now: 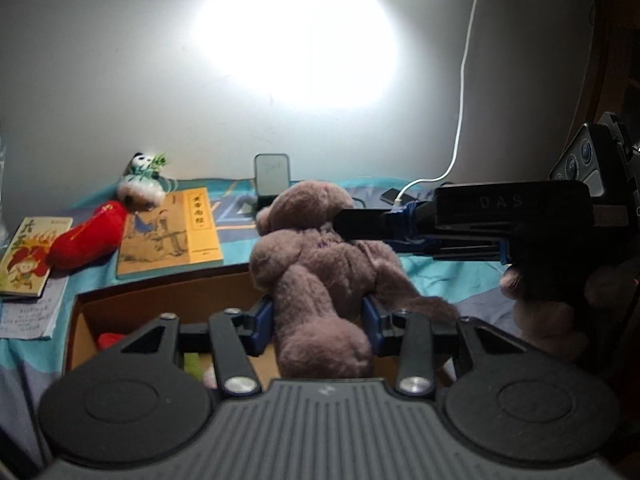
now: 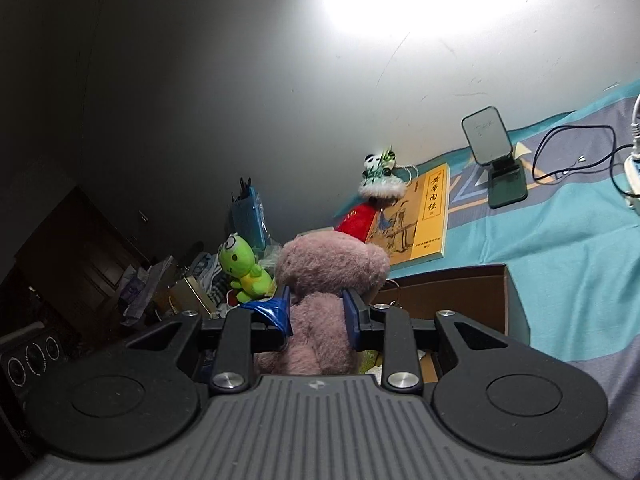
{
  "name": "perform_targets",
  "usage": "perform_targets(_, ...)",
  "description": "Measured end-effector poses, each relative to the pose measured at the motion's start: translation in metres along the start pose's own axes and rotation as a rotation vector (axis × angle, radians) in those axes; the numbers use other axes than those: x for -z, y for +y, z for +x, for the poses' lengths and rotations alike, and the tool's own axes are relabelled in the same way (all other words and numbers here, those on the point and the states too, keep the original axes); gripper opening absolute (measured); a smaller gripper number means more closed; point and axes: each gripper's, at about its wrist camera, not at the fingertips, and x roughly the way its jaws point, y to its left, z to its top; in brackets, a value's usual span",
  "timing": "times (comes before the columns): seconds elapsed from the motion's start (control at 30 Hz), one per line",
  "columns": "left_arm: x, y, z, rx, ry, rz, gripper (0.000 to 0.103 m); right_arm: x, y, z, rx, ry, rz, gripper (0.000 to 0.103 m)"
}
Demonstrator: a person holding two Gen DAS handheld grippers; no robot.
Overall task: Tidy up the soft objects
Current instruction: 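Carry the pink bear into the box and open the right gripper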
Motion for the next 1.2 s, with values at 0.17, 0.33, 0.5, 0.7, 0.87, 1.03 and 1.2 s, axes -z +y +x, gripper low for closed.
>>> perform_targets(0.17,0.020,0.046,0.019,-0.023,0.080,-0.067,0.040,0.019,0.006,0.058,0.037,0.081,-0.012,0.011)
perform_targets(0.33,0.038,0.073,0.040,-0.041,0.153,-0.093,0.040,0.035,0.002,0.102,0.108,0.155,-0.002,0.011)
perform_targets(0.5,0.054,0.084,0.053,-0.045,0.224,-0.090,0.041,0.046,0.000,0.131,0.188,0.246,0.022,0.011)
perform_targets(0.7,0.055,0.084,0.054,-0.063,0.254,-0.084,0.046,0.052,-0.002,0.142,0.260,0.309,0.071,0.014)
perform_targets(0.87,0.050,0.082,0.042,-0.103,0.265,-0.091,0.048,0.053,0.000,0.138,0.296,0.310,0.071,0.014)
perform_targets(1.03,0.048,0.075,0.024,-0.142,0.262,-0.097,0.049,0.056,0.001,0.126,0.296,0.306,0.089,0.015)
perform_targets(1.2,0.046,0.061,0.008,-0.207,0.272,-0.080,0.049,0.058,0.005,0.109,0.271,0.281,0.124,0.015)
